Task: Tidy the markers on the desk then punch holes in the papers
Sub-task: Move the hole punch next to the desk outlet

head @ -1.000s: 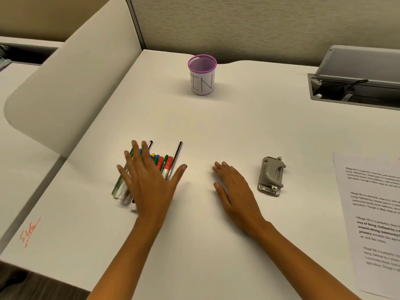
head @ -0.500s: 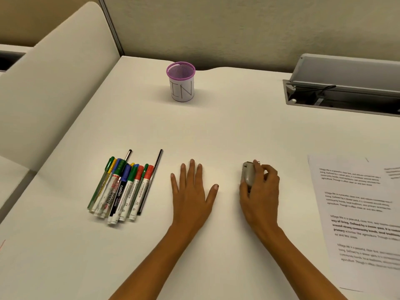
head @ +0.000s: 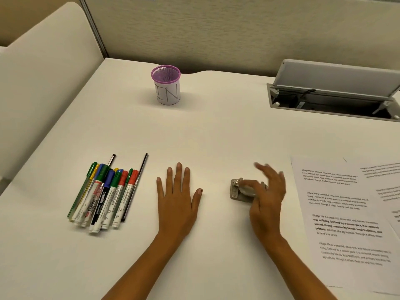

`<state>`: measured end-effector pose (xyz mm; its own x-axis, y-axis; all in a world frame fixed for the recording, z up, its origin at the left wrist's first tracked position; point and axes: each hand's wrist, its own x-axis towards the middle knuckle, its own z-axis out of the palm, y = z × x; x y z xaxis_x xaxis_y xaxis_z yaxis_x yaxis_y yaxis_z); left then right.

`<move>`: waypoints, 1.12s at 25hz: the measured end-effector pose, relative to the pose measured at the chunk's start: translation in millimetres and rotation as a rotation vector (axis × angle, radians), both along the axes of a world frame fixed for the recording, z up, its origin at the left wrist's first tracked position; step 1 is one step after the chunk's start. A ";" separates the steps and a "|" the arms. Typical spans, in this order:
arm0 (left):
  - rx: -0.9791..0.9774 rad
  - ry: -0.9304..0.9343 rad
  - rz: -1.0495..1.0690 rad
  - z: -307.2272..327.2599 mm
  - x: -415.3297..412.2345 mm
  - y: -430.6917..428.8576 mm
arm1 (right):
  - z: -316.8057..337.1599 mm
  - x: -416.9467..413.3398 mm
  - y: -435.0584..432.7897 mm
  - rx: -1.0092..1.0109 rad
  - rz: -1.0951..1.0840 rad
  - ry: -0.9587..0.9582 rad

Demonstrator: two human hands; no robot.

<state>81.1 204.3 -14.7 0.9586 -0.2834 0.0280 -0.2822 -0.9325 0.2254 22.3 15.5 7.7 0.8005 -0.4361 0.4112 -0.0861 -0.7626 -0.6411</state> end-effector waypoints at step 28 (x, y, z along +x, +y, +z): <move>0.011 0.059 -0.198 1.9 49.4 -154.8 | 27.7 54.8 -108.4 0.150 -0.380 -0.021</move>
<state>130.5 49.5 -12.8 0.8841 -0.4663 -0.0311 -0.4467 -0.8628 0.2368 77.1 -92.8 35.4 0.5630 -0.7554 0.3353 -0.3293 -0.5771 -0.7474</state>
